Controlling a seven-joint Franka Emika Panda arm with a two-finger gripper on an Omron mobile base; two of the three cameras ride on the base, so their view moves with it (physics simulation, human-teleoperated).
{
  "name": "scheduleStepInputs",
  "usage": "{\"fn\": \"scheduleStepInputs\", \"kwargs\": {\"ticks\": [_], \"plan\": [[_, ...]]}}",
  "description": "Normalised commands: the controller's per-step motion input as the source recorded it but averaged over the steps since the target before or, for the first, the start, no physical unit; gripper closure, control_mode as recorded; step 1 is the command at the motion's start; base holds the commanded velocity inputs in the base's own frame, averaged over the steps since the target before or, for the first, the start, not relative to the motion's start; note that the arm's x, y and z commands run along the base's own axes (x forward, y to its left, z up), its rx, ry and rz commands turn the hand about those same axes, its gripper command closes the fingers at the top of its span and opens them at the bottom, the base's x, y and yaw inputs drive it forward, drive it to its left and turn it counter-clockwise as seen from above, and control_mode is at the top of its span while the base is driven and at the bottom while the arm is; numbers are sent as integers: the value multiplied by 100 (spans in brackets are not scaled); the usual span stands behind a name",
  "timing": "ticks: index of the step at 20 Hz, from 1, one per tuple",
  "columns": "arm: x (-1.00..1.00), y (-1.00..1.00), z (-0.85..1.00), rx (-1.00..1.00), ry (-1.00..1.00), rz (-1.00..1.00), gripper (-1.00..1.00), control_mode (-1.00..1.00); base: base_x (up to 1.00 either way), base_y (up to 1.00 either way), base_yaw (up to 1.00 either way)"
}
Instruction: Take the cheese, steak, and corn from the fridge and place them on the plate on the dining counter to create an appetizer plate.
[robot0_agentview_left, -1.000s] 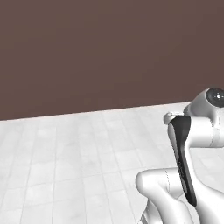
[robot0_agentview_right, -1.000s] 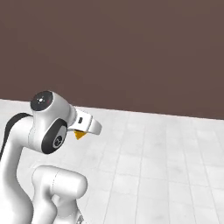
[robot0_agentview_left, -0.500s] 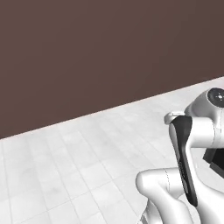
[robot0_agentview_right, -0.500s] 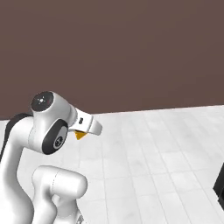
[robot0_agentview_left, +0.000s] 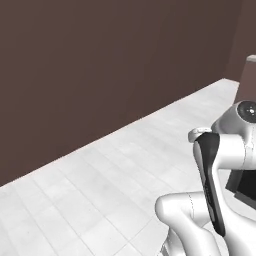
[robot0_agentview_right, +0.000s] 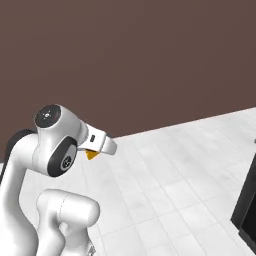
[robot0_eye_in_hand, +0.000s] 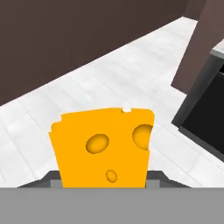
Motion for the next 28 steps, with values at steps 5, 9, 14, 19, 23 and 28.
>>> {"fn": "scheduleStepInputs", "kwargs": {"ticks": [5,9,14,19,23,28], "plan": [[0,0,0,0,0,0,100,100,100,8,-41],[0,0,0,0,0,0,100,100,100,0,-40],[0,0,0,0,0,0,100,100,100,0,-39],[0,0,0,0,0,0,100,100,100,17,-36],[0,0,0,0,0,0,100,100,100,28,-29],[0,0,0,0,0,0,100,100,100,25,-24]]}}
